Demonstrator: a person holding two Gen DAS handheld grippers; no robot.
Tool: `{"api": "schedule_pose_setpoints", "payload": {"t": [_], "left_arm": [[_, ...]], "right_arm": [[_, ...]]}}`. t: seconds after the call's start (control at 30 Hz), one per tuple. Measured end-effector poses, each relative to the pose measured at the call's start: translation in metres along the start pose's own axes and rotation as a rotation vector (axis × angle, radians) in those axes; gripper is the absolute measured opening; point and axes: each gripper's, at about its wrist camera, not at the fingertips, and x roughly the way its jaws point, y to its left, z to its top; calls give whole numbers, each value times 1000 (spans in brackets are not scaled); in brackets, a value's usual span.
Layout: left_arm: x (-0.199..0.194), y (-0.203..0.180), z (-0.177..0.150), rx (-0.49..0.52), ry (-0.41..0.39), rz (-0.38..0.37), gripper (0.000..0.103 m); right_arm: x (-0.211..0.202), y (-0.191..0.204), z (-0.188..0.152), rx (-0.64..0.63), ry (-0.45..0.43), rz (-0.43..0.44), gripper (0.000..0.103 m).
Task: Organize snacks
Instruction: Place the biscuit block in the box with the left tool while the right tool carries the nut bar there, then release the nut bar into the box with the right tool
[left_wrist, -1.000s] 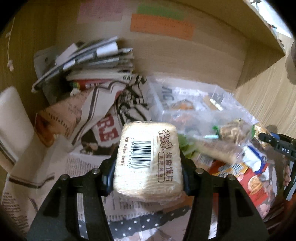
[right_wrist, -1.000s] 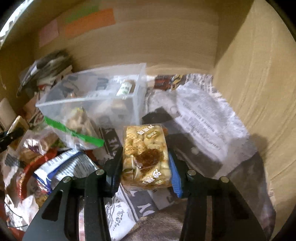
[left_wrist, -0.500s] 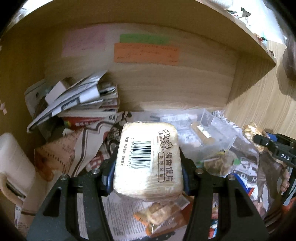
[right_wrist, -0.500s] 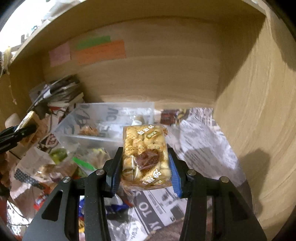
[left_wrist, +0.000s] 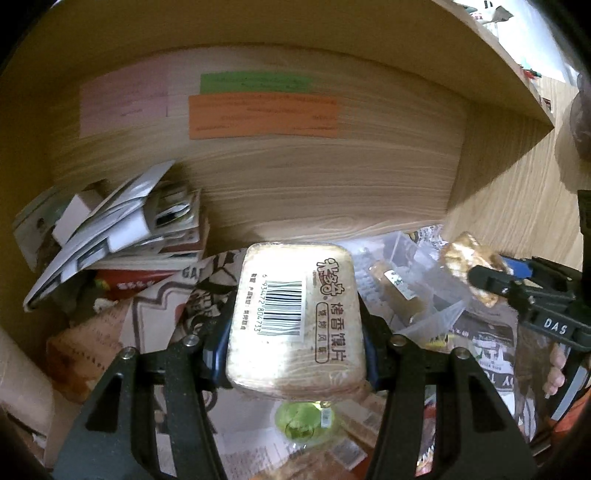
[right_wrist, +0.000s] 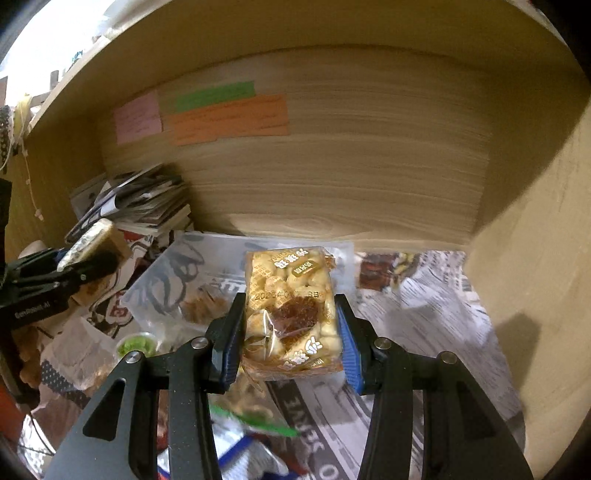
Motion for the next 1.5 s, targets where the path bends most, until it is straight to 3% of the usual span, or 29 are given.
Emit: {"api": "schedule_pose_setpoints", "payload": {"t": [0.47, 0.83, 1.0, 1.5], "left_arm": [[54, -11, 13, 7, 75, -71, 55], [86, -27, 11, 49, 138, -80, 55], [72, -30, 13, 79, 76, -46, 56], [23, -13, 0, 56, 51, -36, 65]], "right_arm": [[55, 4, 11, -34, 106, 11, 42], [77, 5, 10, -41, 177, 32, 42], [77, 8, 9, -48, 181, 40, 43], [19, 14, 8, -54, 78, 18, 52]]}}
